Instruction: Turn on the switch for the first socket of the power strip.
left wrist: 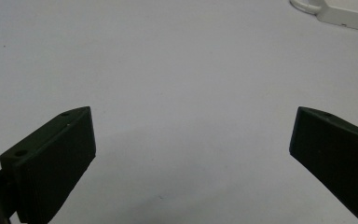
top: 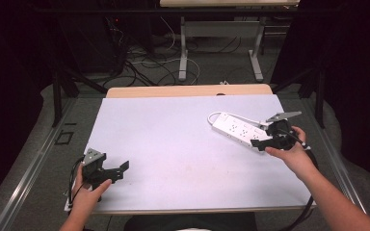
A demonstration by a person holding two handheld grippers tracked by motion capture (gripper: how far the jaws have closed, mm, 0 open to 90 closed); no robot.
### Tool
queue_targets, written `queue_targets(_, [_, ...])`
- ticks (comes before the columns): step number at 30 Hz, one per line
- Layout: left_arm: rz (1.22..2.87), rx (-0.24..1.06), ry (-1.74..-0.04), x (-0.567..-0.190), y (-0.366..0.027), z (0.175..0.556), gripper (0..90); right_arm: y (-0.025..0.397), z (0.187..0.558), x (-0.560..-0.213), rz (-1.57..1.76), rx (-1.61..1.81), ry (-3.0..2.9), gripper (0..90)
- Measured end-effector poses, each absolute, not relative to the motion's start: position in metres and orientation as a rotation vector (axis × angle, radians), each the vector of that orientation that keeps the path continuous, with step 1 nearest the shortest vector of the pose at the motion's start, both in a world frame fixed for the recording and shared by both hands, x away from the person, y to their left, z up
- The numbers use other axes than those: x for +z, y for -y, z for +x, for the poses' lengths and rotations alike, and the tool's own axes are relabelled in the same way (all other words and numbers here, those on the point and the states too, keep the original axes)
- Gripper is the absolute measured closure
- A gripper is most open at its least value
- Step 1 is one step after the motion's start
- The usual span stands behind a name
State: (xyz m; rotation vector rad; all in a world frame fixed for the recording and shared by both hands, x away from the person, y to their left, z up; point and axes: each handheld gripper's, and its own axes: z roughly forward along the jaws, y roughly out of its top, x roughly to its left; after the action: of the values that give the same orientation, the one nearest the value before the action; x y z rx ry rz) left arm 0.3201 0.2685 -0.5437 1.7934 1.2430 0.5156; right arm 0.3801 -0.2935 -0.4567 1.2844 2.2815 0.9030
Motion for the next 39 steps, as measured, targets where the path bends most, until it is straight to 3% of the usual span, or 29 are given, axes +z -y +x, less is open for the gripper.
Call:
queue_targets(4, [1.79, 0.513, -1.246, -0.544, -0.268, 0.32, 0.1, 0.292, 0.386, -0.449, 1.283, 0.914, -2.277, 34.1])
queue_targets(12, [1.789, 0.513, -1.248, -0.544, -0.269, 0.32, 0.1, 0.286, 0.398, -0.432, 1.251, 0.88, -2.315, 37.7])
queue_targets(39, [1.792, 0.513, -1.253, -0.545, -0.27, 0.321, 0.1, 0.277, 0.447, -0.406, 1.177, 0.727, -2.329, 37.3])
